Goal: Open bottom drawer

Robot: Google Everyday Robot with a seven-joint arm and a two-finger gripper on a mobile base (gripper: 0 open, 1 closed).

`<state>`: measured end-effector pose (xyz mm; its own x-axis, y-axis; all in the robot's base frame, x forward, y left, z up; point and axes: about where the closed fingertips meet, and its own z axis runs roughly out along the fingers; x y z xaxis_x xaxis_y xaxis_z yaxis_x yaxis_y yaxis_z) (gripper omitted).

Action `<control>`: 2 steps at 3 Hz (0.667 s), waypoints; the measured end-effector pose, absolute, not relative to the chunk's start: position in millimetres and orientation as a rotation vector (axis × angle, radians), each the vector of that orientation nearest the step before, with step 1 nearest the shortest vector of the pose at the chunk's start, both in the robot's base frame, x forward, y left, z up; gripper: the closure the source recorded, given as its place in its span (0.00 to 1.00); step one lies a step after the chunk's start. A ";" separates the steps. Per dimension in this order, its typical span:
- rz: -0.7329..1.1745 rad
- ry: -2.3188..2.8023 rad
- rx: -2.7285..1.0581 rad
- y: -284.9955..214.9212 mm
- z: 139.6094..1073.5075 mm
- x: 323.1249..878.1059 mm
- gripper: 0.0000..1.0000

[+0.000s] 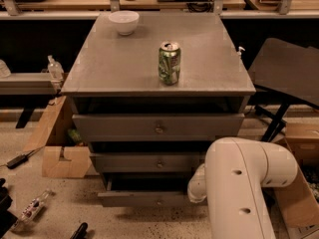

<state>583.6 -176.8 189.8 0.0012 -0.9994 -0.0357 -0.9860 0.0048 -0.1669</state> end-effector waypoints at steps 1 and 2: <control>-0.124 2.121 -2.128 -179.7 195.6 572.5 1.00; -0.118 2.121 -2.134 -180.6 197.7 568.3 1.00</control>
Offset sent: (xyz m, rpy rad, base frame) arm -0.3429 -0.1067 0.2103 0.0168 0.4387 0.1931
